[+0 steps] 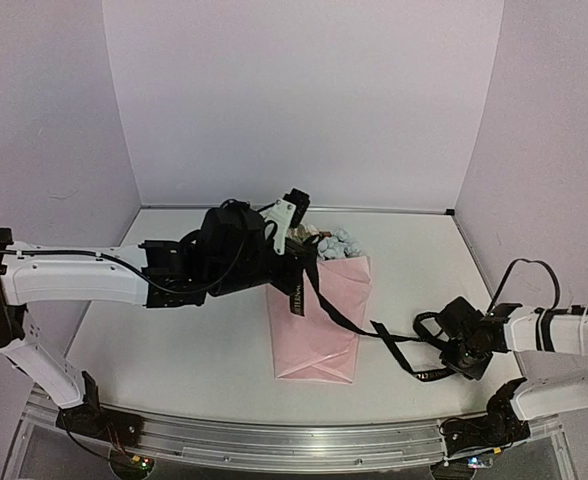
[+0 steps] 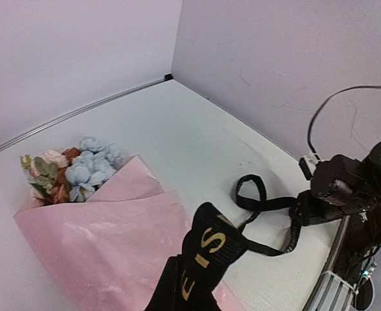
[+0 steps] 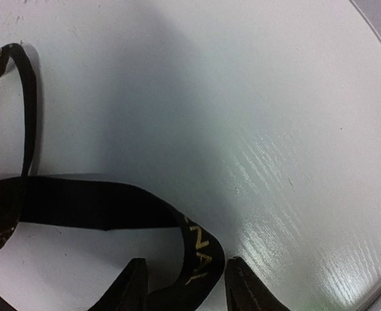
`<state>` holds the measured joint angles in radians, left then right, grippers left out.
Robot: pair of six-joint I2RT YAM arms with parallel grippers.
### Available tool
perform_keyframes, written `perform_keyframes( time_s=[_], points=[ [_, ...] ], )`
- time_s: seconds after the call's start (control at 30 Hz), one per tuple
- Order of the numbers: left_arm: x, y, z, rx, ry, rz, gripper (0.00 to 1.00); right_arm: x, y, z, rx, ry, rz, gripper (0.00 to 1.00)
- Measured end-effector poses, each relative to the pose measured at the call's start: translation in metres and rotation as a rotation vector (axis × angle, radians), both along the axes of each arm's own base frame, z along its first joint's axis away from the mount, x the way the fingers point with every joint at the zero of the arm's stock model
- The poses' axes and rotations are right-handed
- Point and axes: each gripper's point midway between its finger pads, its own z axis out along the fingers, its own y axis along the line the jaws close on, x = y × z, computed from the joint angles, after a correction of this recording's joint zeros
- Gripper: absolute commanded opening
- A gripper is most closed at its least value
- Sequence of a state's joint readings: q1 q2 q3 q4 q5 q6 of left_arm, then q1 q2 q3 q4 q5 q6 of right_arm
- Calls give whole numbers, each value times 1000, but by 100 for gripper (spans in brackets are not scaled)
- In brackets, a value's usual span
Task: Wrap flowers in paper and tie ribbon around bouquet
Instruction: Pick up the right side of the ribbon from the center of the board, then straighten the ribbon at the center of the board.
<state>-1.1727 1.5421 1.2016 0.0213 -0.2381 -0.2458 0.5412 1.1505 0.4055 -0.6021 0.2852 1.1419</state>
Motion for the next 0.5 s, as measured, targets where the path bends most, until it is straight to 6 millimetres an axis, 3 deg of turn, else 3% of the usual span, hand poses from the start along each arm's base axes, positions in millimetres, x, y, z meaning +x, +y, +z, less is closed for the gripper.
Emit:
perform_keyframes(
  time_s=[0.07, 0.17, 0.27, 0.37, 0.5],
  points=[
    [10, 18, 1, -3, 10, 47, 0, 0, -4, 0, -1, -6, -16, 0],
    [22, 50, 2, 4, 18, 132, 0, -2, -12, 3, -10, 5, -19, 0],
    [29, 85, 10, 17, 4, 244, 0, -1, -21, 23, -39, 15, 6, 0],
    [37, 131, 25, 31, -18, 420, 0, 15, -26, 69, -81, -30, 73, 0],
    [49, 225, 29, 75, -9, 790, 0, 40, -33, 150, -188, -115, 188, 0]
  ],
)
